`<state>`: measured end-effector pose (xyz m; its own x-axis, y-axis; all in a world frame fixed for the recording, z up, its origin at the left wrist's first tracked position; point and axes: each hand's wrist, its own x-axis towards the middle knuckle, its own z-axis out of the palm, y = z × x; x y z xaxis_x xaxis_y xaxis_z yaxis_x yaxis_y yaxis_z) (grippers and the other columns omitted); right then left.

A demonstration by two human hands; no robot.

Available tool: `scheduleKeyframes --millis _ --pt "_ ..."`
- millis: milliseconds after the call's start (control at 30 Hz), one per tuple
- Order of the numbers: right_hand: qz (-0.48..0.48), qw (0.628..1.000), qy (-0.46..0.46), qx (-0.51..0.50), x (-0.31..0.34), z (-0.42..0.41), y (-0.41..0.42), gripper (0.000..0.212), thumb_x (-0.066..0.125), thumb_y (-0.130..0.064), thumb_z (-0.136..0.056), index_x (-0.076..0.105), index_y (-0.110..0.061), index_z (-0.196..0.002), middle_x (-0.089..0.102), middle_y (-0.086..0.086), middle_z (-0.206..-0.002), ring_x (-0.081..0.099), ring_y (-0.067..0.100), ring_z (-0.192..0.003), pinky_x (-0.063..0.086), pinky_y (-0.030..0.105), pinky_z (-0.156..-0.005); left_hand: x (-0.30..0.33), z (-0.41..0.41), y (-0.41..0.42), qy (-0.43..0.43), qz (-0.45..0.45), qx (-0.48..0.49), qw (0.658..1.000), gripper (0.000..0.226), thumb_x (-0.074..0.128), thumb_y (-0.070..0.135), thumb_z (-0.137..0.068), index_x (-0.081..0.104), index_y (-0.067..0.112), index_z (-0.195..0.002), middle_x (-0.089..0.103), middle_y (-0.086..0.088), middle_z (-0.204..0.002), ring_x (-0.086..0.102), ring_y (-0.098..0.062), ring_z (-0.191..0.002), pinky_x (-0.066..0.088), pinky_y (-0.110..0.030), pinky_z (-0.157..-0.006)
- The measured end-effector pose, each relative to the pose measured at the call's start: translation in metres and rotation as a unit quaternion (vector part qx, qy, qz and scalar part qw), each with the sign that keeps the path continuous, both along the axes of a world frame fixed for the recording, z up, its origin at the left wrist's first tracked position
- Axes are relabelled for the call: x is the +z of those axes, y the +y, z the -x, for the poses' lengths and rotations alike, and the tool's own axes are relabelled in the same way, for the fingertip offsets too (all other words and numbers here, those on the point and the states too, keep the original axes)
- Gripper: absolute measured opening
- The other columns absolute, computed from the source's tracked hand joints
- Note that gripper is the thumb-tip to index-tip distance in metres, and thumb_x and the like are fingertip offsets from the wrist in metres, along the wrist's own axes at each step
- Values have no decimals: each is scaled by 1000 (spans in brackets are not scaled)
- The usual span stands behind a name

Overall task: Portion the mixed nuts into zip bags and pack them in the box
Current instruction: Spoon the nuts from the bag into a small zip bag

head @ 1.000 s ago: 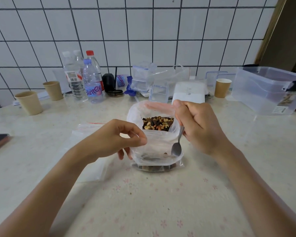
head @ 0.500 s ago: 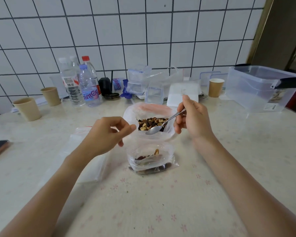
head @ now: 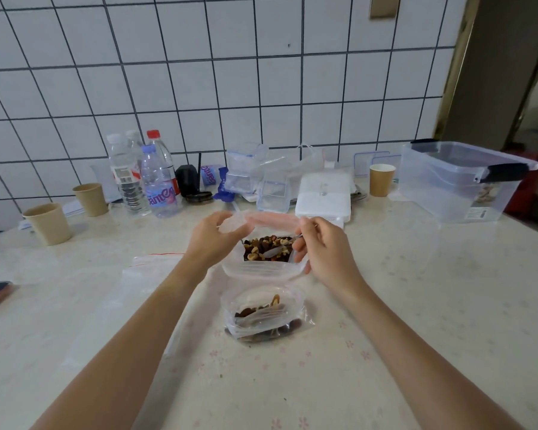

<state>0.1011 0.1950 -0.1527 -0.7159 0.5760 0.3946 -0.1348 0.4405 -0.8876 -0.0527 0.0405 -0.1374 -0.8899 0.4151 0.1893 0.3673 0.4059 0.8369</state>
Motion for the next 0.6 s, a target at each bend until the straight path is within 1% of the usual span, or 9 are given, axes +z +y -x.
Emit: scheduleKeyframes --millis 67,100,167,267,333,400,467,533,600 --pt "-34 999 -15 3 -3 2 0 30 48 -32 -108 65 -13 -94 72 1 -78 68 10 -62 57 34 -56 -8 1 6 -20 20 5 1000 40 69 49 -93 66 21 -122 67 1 -118 60 -17 -103 49 -36 -88" --pt "-51 998 -23 9 -5 3 -1 27 48 -32 -108 66 -16 -97 73 0 -81 70 10 -66 59 34 -61 -13 0 7 -23 18 10 1000 34 65 49 -96 68 20 -114 70 -2 -111 63 -19 -97 51 -37 -85" --pt "-75 996 -34 24 -10 5 -4 24 48 -32 -108 67 -19 -101 74 -3 -84 72 8 -73 60 31 -67 -21 -5 7 -13 -3 8 1000 37 58 49 -100 71 14 -103 73 -7 -98 67 -25 -93 54 -42 -81" --pt "-92 995 -36 33 -16 9 -8 23 51 -30 -108 70 -19 -103 75 -6 -85 72 5 -80 60 27 -71 -22 -10 3 -10 -37 -7 999 38 56 49 -101 73 15 -102 74 -8 -95 69 -28 -95 57 -47 -85" --pt "-69 997 -31 31 -17 11 -8 21 52 -27 -107 71 -17 -103 76 -4 -84 73 6 -80 60 26 -71 -19 -11 2 -23 -60 -12 998 35 56 49 -101 72 18 -103 73 -6 -98 68 -25 -97 56 -43 -86" --pt "-19 999 -32 37 -18 11 -7 19 53 -21 -107 70 -16 -103 76 -1 -84 74 9 -78 60 25 -68 -18 -13 2 -28 -78 -16 996 36 57 50 -100 73 19 -102 75 -5 -98 68 -24 -96 54 -40 -83" --pt "25 998 -33 43 -19 11 -6 19 52 -19 -108 69 -15 -102 77 4 -84 76 14 -78 61 25 -67 -19 -15 1 -29 -94 -18 995 36 58 50 -100 74 18 -101 75 -7 -96 69 -26 -96 55 -41 -83" --pt "58 997 -33 36 -20 12 -6 22 50 -19 -108 70 -11 -101 77 8 -84 77 19 -78 63 32 -69 -20 -16 1 -26 -101 -17 994 36 58 49 -100 74 16 -101 75 -9 -96 69 -29 -95 56 -45 -85" --pt "92 995 -29 23 -20 13 -5 25 49 -20 -108 69 -9 -99 77 10 -82 78 22 -75 65 39 -71 -21 -14 1 -17 -101 -16 995 32 58 47 -101 74 19 -101 75 -7 -94 69 -28 -93 57 -44 -81"
